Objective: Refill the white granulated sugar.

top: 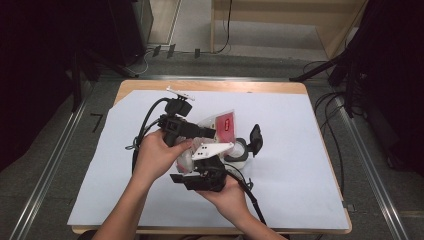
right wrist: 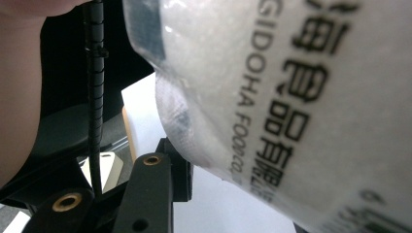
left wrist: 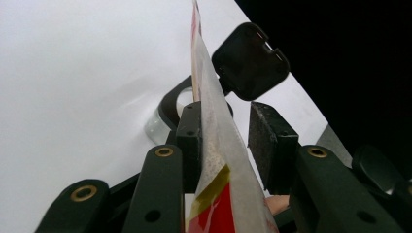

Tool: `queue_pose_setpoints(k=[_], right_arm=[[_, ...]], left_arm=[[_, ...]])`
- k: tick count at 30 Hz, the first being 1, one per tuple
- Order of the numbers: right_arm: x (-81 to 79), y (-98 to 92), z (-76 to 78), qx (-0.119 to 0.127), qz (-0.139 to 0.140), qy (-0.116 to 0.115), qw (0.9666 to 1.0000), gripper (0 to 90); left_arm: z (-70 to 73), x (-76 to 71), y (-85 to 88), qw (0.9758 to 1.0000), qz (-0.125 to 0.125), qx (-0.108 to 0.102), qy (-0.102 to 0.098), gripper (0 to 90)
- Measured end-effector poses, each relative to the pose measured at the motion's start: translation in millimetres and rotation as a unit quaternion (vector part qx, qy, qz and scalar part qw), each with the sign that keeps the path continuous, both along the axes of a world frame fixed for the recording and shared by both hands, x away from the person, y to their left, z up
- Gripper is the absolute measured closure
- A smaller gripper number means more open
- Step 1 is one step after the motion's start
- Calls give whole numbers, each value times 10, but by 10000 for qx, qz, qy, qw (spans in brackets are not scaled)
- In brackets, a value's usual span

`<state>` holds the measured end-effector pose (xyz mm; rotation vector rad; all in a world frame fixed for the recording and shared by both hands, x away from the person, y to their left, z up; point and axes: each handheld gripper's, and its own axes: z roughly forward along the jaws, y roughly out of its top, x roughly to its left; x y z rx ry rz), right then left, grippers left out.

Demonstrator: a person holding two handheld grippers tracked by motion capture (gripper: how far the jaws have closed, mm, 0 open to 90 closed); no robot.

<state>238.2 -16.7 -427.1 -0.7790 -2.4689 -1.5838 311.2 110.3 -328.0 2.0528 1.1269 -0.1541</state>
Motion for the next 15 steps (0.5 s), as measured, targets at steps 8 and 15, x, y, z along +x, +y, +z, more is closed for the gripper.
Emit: queue_pose_setpoints(k=[8,15], right_arm=[[37,19,18,47,-18,5,10000,635],[17,37,-1,3,23,-32,10000,636]], left_arm=[[9,48,7,10000,5,-10,75,679],[-9,7,30,10000,27,-50,8,681]])
